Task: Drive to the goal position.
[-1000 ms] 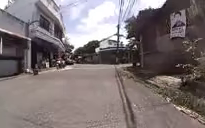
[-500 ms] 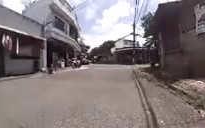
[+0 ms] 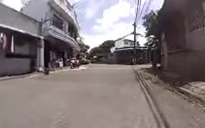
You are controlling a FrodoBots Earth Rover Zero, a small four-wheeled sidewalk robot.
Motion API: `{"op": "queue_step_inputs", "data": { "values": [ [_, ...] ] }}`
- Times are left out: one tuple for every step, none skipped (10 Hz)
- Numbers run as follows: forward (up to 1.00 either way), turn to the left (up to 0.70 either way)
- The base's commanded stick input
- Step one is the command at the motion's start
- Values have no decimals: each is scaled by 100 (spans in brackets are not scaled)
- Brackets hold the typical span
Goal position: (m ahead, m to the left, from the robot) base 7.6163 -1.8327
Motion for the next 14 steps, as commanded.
{"op": "queue_step_inputs", "data": {
  "values": [
    [70, -11],
    [70, -17],
    [70, -24],
    [70, -30],
    [70, -31],
    [70, -2],
    [70, 0],
    [70, 0],
    [70, 0],
    [70, 0],
    [70, 0],
    [70, 0],
    [70, 0],
    [70, 0]
  ]
}}
